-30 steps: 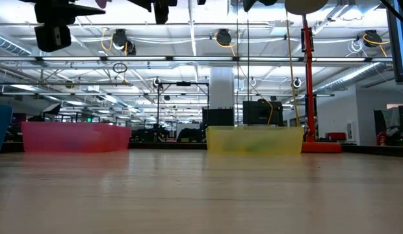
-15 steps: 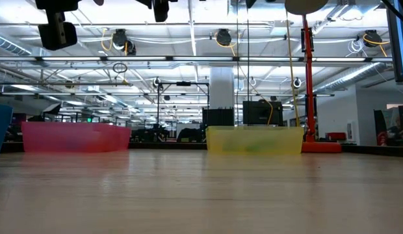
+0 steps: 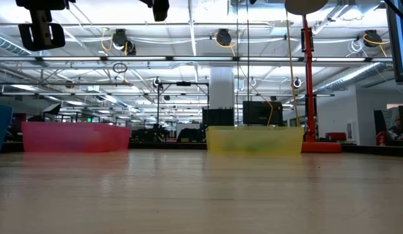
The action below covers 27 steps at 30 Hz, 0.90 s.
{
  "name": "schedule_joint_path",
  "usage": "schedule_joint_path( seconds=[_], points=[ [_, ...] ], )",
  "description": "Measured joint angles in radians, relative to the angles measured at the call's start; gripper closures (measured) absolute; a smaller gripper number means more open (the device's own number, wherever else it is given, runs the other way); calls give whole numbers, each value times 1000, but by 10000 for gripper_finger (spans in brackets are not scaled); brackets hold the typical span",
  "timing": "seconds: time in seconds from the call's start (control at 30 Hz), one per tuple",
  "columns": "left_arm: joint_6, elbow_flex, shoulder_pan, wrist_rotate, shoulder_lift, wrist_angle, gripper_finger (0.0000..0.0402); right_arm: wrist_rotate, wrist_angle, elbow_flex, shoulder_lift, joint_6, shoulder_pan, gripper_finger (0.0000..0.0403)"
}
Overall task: Pick and place Stapler, Stapler remover, tape
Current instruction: Put the purple staple remover into the blue bin
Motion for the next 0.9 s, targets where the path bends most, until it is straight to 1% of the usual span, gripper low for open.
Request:
schedule_joint_path(
  seconds=[0.2,0.27,0.37,0.4,0.47,0.67,0.77,0.9],
  points=[
    [-9,0,-15,8,0,0,399,-2,-5,-1,0,7,1,275],
    [-24,0,-21,25,0,-13,400,-3,-8,-1,0,7,1,275],
    [-52,0,-41,113,-1,-43,400,36,-19,-4,0,6,-6,274],
    [-59,0,-46,130,-1,-53,400,43,-28,-4,1,6,-9,273],
    [-90,0,-60,130,-1,-75,400,55,-48,-4,1,7,-11,270],
    [-235,0,-139,188,-6,-187,400,39,-105,-4,1,30,-10,263],
    [-362,0,-188,260,-6,-278,400,44,-105,-4,1,30,-12,261],
    [-526,0,-263,301,-3,-401,401,34,-115,-4,1,30,-12,261]
  ],
)
